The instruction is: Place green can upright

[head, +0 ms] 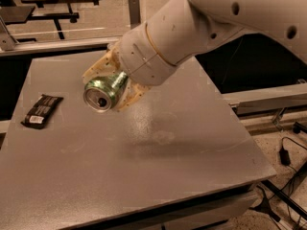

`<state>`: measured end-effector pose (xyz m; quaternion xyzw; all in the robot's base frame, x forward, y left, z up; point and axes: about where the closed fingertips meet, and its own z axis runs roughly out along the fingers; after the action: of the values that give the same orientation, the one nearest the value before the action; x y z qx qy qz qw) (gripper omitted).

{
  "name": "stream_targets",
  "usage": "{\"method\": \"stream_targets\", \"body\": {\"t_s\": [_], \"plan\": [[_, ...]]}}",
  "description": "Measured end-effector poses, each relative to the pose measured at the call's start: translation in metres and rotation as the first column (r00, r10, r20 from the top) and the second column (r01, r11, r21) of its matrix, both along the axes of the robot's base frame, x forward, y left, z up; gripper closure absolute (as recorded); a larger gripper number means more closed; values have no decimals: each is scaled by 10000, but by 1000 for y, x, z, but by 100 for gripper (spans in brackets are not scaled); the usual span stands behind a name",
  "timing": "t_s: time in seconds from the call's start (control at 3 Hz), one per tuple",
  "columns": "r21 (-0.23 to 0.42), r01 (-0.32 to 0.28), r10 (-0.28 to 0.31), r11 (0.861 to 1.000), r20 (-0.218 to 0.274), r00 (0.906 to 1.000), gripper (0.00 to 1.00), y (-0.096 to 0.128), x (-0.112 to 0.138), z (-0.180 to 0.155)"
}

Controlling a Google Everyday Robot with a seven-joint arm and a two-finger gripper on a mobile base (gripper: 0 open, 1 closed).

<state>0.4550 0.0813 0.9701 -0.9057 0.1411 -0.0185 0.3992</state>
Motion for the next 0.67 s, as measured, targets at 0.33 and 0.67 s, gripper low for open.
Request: {"method": "stream_targets", "body": {"t_s": [0.33, 0.67], "plan": [[282, -92, 100, 9996, -304, 9995, 100, 1, 0, -2], [1422, -55, 256, 9898, -1394, 9899, 100, -5, 4, -6]]}}
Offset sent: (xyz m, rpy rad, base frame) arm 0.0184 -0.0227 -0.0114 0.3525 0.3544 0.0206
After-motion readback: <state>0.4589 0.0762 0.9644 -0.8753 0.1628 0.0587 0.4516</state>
